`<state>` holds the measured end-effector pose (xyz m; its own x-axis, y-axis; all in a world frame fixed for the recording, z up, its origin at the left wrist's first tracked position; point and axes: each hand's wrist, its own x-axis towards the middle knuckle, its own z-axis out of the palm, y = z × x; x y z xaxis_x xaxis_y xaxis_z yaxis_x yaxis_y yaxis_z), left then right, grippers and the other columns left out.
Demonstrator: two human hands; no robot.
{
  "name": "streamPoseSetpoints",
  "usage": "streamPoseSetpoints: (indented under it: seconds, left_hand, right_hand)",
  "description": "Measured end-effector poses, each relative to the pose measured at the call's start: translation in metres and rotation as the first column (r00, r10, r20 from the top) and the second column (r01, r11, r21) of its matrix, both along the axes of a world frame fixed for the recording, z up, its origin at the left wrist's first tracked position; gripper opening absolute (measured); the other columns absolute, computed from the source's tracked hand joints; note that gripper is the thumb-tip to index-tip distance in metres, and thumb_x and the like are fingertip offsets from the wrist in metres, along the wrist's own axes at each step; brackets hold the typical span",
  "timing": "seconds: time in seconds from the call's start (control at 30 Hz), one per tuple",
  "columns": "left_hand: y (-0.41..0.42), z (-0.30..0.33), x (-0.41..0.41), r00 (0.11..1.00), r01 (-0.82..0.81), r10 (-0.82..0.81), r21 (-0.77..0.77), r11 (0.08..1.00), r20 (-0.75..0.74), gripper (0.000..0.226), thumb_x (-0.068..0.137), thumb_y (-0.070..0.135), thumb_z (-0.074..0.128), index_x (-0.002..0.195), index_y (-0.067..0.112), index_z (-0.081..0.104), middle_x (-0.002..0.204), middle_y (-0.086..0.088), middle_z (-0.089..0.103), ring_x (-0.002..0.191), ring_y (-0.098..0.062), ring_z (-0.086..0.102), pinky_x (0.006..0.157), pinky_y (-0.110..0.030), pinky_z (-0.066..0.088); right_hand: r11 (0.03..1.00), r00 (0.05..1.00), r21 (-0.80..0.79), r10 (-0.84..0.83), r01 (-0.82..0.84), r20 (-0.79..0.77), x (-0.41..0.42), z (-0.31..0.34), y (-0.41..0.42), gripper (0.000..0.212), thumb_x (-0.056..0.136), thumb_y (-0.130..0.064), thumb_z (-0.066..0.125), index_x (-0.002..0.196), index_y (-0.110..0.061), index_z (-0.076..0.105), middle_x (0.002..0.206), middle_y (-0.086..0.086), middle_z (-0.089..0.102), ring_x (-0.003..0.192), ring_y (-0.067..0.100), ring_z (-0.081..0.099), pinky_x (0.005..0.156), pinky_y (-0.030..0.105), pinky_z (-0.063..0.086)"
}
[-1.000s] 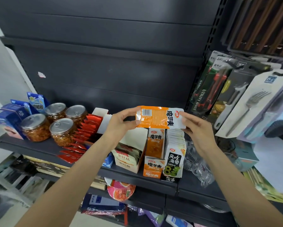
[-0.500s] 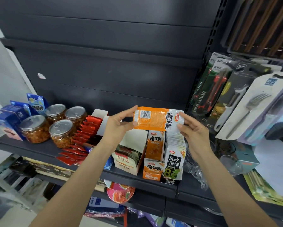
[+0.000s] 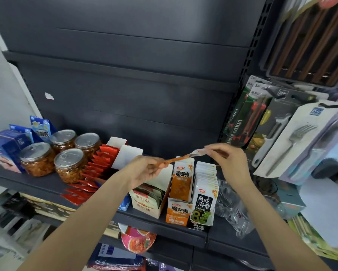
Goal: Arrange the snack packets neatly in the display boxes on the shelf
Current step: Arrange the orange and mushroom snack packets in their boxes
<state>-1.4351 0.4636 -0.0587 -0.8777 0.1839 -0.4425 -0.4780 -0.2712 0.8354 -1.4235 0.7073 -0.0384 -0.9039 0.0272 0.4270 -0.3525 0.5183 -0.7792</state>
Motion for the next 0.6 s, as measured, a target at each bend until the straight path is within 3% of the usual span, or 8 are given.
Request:
streamPoseSetpoints:
  seconds: [0.07,0.13,0.2,0.27,0.33,0.43,0.6]
  left_hand:
    - [0.006,-0.003,-0.005,1.0,-0.012,0.012,-0.091,0.996,0.0,0.023,0.096,0.011,0.05,0.116,0.002,0.057,0.106,-0.018,0.069,0.092,-0.02,0.069,0.073,-0.024,0.055]
    - [0.011,-0.011,-0.011,0.992,-0.09,0.059,-0.294,0.951,-0.111,0.022,0.1,0.014,0.044,0.119,0.008,0.053,0.109,-0.016,0.068,0.092,-0.02,0.067,0.082,-0.027,0.052]
    - [0.011,-0.021,-0.015,0.942,-0.179,-0.046,-0.613,0.769,-0.334,0.028,0.099,0.012,0.043,0.126,0.011,0.052,0.121,-0.012,0.063,0.101,-0.019,0.062,0.092,-0.026,0.044]
    - [0.008,-0.03,-0.015,0.855,-0.248,-0.263,-0.797,0.55,-0.448,0.036,0.098,0.014,0.047,0.134,0.015,0.049,0.131,-0.005,0.057,0.118,-0.019,0.054,0.099,-0.024,0.038]
    - [0.004,-0.037,-0.016,0.797,-0.239,-0.435,-0.88,0.411,-0.419,0.045,0.097,0.021,0.05,0.141,0.022,0.041,0.141,-0.002,0.048,0.13,-0.02,0.043,0.105,-0.03,0.035]
    - [-0.001,-0.048,-0.019,0.744,-0.173,-0.614,-0.964,0.201,-0.262,0.053,0.096,0.035,0.049,0.146,0.031,0.03,0.149,0.003,0.036,0.137,-0.019,0.033,0.11,-0.037,0.03]
    - [-0.004,-0.052,-0.027,0.689,-0.189,-0.71,-0.982,0.019,-0.147,0.057,0.095,0.043,0.048,0.146,0.034,0.026,0.153,0.007,0.028,0.14,-0.017,0.027,0.113,-0.037,0.023]
  right_hand:
    - [1.0,1.0,0.025,0.009,-0.009,-0.004,-0.001,0.005,-0.002,0.008,0.084,-0.014,0.067,0.083,-0.02,0.072,0.08,-0.013,0.069,0.075,0.002,0.063,0.074,0.018,0.05]
    - [0.998,1.0,0.057,-0.006,0.007,-0.029,-0.004,0.008,-0.001,0.008,0.086,-0.014,0.065,0.082,-0.019,0.071,0.076,-0.014,0.067,0.07,0.0,0.063,0.069,0.012,0.048]
    - [0.993,0.999,0.115,-0.028,0.032,-0.04,-0.008,0.008,0.003,0.008,0.087,-0.015,0.064,0.083,-0.018,0.071,0.075,-0.014,0.066,0.067,-0.003,0.061,0.067,0.008,0.045]
    - [0.983,0.999,0.178,-0.036,0.039,-0.017,-0.012,0.005,0.006,0.009,0.087,-0.015,0.065,0.083,-0.015,0.072,0.072,-0.013,0.065,0.065,-0.004,0.06,0.064,0.007,0.043]
    - [0.97,0.999,0.241,-0.033,0.026,0.027,-0.015,0.0,0.006,0.009,0.087,-0.014,0.065,0.082,-0.015,0.073,0.071,-0.009,0.068,0.064,0.0,0.061,0.064,0.013,0.046]
    - [0.938,0.993,0.345,-0.004,-0.036,0.115,-0.023,-0.01,-0.003,0.009,0.086,-0.017,0.066,0.087,-0.015,0.074,0.077,-0.003,0.071,0.07,0.008,0.064,0.071,0.024,0.051]
    - [0.859,0.959,0.491,-0.001,-0.144,0.284,-0.04,-0.032,-0.019,0.016,0.092,-0.018,0.058,0.096,-0.013,0.073,0.091,0.004,0.071,0.084,0.018,0.064,0.079,0.038,0.052]
